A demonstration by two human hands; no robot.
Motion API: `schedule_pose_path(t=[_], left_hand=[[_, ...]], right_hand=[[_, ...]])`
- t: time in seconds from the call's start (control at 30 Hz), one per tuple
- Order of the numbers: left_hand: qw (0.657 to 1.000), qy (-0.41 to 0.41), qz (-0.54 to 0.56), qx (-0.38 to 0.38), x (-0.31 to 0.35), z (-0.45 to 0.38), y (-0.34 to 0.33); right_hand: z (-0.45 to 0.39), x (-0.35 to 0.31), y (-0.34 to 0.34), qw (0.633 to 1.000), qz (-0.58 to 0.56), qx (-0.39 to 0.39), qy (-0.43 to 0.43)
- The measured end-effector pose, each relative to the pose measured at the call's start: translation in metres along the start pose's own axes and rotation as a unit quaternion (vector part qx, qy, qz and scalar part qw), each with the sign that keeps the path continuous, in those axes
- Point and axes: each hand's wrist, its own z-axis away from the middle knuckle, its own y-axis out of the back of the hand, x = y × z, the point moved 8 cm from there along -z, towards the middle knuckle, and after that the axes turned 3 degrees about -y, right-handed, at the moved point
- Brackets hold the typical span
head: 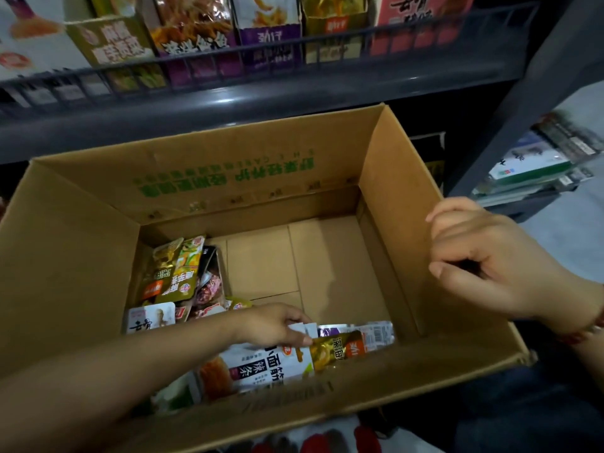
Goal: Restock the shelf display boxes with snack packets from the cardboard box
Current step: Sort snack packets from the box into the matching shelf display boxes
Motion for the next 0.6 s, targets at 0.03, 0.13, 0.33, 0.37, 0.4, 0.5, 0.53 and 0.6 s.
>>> schedule_pose_path(t=[0.03, 0.13, 0.33, 0.37, 0.4, 0.5, 0.53, 0.6], left_hand=[[1.0, -0.002, 0.013, 0.012, -0.001, -0.003, 0.001], [0.997, -0.002, 0.056, 0.046, -0.003, -0.009, 0.0], [0.995, -0.03, 0.052, 0.08, 0.005, -0.021, -0.001], [0.997, -0.03, 0.032, 0.071, 0.008, -0.025, -0.002], [0.997, -0.027, 0.015, 0.066, 0.011, -0.028, -0.003], [0.997, -0.017, 0.004, 0.075, 0.013, -0.036, -0.004], [0.997, -0.014, 0.005, 0.08, 0.012, -0.038, -0.004], [0.997, -0.012, 0.01, 0.078, 0.012, -0.04, -0.006]], right_hand=[[0.001, 0.001, 0.0, 1.0, -0.004, 0.002, 0.001], [0.001, 0.005, 0.001, 1.0, -0.009, 0.001, -0.002], [-0.004, 0.01, 0.001, 1.0, -0.006, 0.003, -0.011], [-0.004, 0.011, 0.001, 1.0, -0.006, 0.003, -0.01], [-0.005, 0.01, 0.001, 1.0, -0.005, 0.003, -0.008], [-0.005, 0.009, 0.0, 1.0, -0.009, 0.004, -0.005], [-0.005, 0.009, 0.0, 1.0, -0.01, 0.005, -0.005], [-0.004, 0.008, 0.0, 1.0, -0.009, 0.004, -0.007]])
